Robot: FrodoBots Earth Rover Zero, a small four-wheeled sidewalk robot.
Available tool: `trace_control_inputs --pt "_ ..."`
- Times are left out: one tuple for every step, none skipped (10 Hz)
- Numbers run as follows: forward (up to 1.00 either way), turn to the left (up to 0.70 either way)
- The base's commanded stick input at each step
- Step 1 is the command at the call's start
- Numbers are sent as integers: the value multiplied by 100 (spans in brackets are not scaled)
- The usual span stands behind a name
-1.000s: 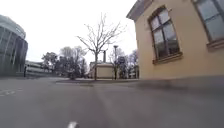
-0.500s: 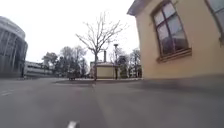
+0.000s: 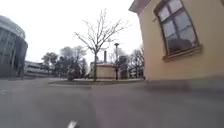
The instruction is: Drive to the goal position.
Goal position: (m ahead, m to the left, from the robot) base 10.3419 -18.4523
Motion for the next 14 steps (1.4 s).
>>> trace_control_inputs --pt "100 0" --pt "100 0" --pt "100 0" --pt "100 0" --pt "100 0" --pt "100 0" --pt "100 0" --pt "100 0" --pt "100 0" --pt "100 0" --pt "100 0" --pt "100 0" --pt "100 0" --pt "100 0"
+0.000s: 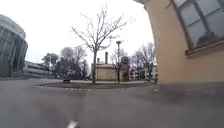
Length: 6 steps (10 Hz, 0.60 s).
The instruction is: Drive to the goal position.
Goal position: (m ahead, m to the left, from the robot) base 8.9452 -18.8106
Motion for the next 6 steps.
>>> trace_control_inputs --pt "100 0" --pt "100 0" --pt "100 0" --pt "100 0" --pt "100 0" --pt "100 0"
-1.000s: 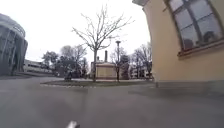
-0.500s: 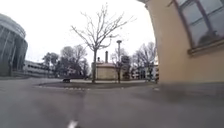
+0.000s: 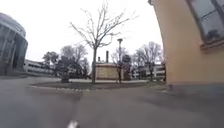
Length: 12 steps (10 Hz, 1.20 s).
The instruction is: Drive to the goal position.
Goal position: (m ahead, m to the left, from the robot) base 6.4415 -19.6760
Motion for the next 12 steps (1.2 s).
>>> trace_control_inputs --pt "100 0" --pt "100 -24" --pt "100 -40" --pt "100 -40" --pt "100 -40" --pt "100 -40" --pt "100 -40" --pt "100 -40" --pt "100 -40" --pt "100 -40" --pt "100 -40" --pt "100 -40"
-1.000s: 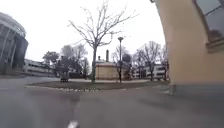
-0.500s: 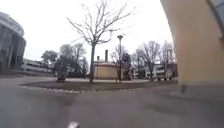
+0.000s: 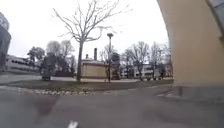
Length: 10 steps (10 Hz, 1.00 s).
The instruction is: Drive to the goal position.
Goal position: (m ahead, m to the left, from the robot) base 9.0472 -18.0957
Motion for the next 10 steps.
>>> trace_control_inputs --pt "100 -40" --pt "100 -40" --pt "100 -40" --pt "100 -40" --pt "100 -40" --pt "100 -23" --pt "100 0" --pt "100 0" --pt "100 0" --pt "100 0"
